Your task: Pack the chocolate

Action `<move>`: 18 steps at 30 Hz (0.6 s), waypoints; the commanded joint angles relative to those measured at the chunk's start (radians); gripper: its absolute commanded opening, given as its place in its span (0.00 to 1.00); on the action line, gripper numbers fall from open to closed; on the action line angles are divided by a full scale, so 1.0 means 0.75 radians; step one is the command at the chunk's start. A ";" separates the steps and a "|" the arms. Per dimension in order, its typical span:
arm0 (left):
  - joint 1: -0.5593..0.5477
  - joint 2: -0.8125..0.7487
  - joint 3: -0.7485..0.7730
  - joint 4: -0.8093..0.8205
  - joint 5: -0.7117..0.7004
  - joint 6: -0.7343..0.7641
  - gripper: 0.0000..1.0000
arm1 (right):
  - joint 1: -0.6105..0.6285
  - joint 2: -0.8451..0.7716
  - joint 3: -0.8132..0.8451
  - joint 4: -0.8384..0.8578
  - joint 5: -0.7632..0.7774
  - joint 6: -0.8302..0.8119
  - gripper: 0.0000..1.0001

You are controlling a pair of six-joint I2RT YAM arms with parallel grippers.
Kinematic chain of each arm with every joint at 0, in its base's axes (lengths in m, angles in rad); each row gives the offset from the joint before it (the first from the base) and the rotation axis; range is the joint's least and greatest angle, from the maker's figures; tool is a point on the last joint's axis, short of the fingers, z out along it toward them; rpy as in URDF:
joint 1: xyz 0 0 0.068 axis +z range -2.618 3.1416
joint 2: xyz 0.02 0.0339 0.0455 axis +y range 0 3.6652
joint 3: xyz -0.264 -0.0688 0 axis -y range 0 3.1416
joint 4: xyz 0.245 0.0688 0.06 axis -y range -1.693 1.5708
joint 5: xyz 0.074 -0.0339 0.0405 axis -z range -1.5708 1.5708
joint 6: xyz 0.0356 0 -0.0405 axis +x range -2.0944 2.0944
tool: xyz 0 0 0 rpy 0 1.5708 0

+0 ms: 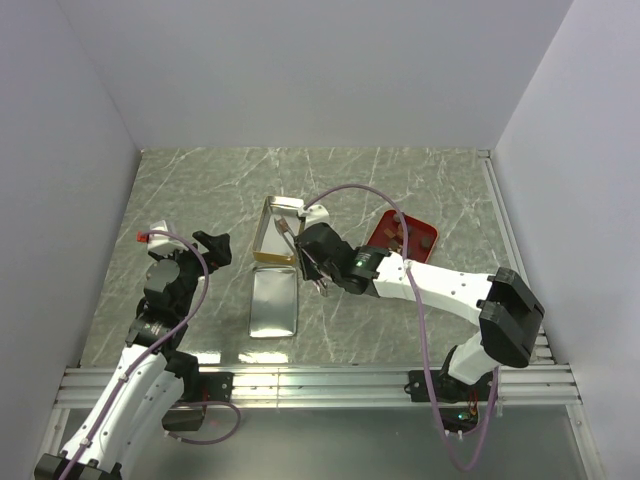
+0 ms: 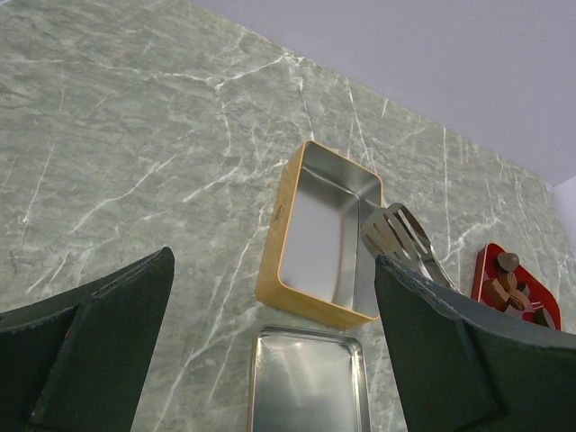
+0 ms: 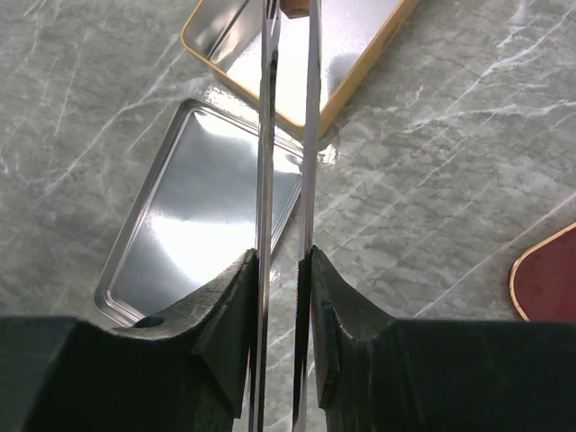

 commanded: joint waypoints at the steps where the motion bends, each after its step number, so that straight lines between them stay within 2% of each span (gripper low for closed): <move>1: -0.002 -0.003 0.021 0.027 0.008 0.001 0.99 | 0.010 -0.013 0.082 0.069 0.020 -0.017 0.35; 8: -0.002 0.003 0.023 0.027 0.012 0.001 0.99 | 0.011 -0.007 0.080 0.071 0.020 -0.023 0.42; 18: -0.002 0.003 0.021 0.027 0.012 0.001 0.99 | 0.013 -0.073 0.035 0.067 0.065 -0.007 0.41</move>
